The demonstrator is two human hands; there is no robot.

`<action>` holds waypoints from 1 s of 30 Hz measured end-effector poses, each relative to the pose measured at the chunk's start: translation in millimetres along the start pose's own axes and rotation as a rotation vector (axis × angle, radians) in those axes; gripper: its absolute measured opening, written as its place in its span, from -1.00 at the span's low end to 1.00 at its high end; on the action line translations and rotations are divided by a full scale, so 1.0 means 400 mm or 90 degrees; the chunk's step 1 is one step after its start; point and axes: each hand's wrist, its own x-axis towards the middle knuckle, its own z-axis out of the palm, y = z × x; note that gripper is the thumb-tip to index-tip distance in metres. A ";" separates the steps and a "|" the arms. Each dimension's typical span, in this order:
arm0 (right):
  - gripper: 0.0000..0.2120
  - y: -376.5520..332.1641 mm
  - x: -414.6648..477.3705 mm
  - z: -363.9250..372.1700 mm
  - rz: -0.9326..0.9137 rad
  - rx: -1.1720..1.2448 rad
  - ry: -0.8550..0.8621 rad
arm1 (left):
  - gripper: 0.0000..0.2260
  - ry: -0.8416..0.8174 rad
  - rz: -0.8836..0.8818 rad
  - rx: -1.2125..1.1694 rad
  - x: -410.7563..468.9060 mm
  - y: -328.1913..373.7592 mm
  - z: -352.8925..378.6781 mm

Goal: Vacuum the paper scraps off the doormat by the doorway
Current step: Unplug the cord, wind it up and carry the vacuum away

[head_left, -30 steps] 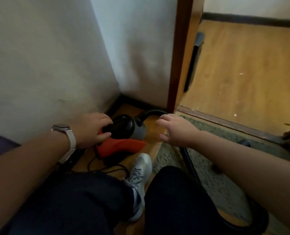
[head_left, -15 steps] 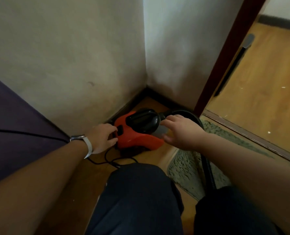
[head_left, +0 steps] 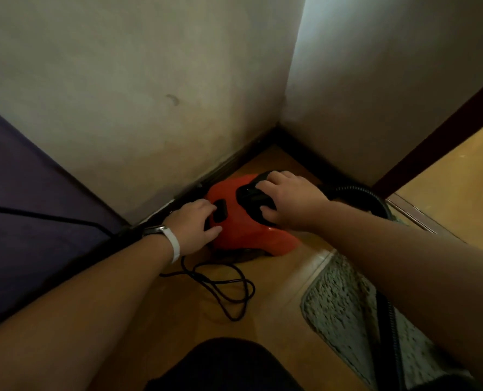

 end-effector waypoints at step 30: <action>-0.65 0.028 0.129 0.061 -0.055 -0.015 0.022 | -0.33 0.048 0.068 -0.020 0.028 -0.024 0.080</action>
